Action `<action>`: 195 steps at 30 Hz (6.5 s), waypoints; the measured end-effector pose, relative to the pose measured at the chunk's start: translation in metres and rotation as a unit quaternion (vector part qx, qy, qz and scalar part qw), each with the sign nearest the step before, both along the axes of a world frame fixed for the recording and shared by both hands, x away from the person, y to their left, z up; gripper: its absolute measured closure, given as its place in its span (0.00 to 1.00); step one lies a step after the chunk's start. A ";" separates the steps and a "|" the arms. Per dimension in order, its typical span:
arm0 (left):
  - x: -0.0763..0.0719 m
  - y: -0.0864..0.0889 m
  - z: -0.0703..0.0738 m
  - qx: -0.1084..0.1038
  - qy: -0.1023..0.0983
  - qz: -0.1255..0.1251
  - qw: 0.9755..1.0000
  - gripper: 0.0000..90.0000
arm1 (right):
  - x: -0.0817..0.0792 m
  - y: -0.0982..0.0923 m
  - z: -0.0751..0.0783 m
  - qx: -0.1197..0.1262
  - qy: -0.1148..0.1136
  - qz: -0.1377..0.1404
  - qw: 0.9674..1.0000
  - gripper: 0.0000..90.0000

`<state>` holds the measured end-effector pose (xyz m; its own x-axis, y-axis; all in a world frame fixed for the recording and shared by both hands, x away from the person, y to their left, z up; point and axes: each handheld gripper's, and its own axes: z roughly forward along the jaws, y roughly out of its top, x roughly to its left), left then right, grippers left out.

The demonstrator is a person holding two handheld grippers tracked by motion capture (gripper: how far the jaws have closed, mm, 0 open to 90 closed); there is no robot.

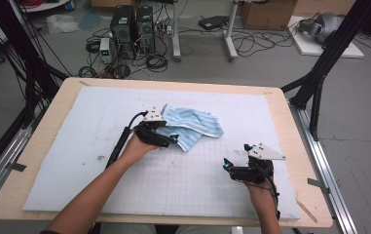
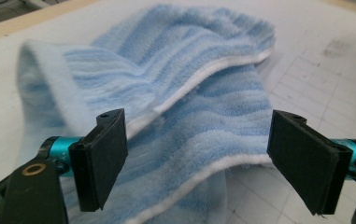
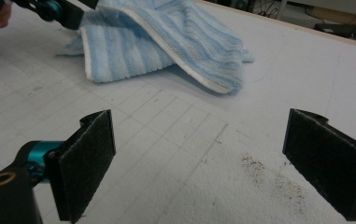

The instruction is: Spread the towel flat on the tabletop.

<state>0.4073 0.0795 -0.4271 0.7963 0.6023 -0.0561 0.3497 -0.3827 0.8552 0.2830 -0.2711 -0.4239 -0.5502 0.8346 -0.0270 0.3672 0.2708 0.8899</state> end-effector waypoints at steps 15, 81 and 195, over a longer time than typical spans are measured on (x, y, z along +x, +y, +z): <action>0.004 -0.021 -0.020 0.078 -0.021 -0.023 0.996 0.76 | 0.001 -0.002 -0.002 0.000 0.006 -0.002 1.000 0.10; 0.014 0.121 -0.008 -0.056 -0.007 0.188 0.981 0.46 | 0.011 0.018 -0.007 -0.015 0.032 0.017 0.999 0.10; -0.046 0.167 -0.012 -0.126 -0.009 0.153 0.980 0.39 | 0.082 0.149 -0.007 -0.030 0.125 0.152 0.980 0.94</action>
